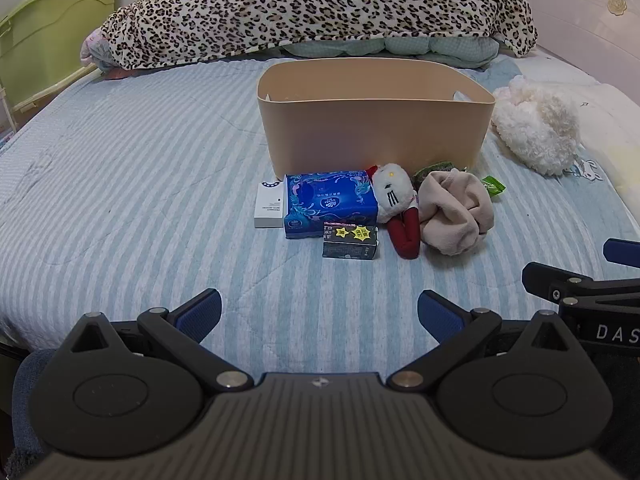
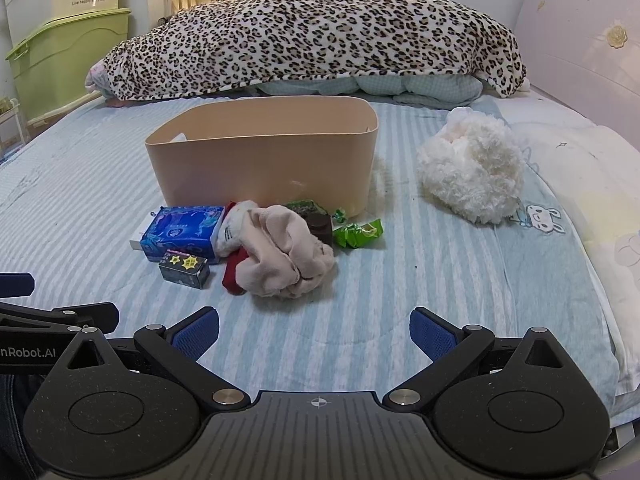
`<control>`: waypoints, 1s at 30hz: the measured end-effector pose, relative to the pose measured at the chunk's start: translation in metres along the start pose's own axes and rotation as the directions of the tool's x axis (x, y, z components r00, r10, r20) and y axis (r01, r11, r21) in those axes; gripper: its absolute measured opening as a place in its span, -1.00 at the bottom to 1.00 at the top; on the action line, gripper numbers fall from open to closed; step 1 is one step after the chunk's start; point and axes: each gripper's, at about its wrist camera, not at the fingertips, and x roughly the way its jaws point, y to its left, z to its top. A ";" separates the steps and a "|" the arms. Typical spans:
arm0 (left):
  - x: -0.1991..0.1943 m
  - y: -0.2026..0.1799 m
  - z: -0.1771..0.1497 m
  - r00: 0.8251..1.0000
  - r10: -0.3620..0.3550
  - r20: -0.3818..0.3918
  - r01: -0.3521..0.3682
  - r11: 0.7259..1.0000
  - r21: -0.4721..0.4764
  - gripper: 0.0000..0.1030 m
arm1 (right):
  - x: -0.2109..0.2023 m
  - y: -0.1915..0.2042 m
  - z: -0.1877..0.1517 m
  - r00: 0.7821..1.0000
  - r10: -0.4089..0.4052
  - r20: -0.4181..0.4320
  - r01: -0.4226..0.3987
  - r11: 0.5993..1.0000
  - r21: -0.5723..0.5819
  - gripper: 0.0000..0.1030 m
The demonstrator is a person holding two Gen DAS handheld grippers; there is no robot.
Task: Organize objects
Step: 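Move both tools toward the pile of items in front of the basket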
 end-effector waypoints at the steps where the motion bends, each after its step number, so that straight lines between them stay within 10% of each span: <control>1: 0.000 0.000 0.000 1.000 0.000 0.000 0.000 1.000 0.000 1.00 | 0.000 0.000 0.000 1.000 0.000 0.000 0.000 1.000 0.000 1.00; 30: 0.002 0.000 -0.001 1.000 -0.003 -0.003 0.003 1.000 0.005 1.00 | 0.004 0.000 0.000 1.000 -0.002 -0.003 0.002 1.000 -0.001 1.00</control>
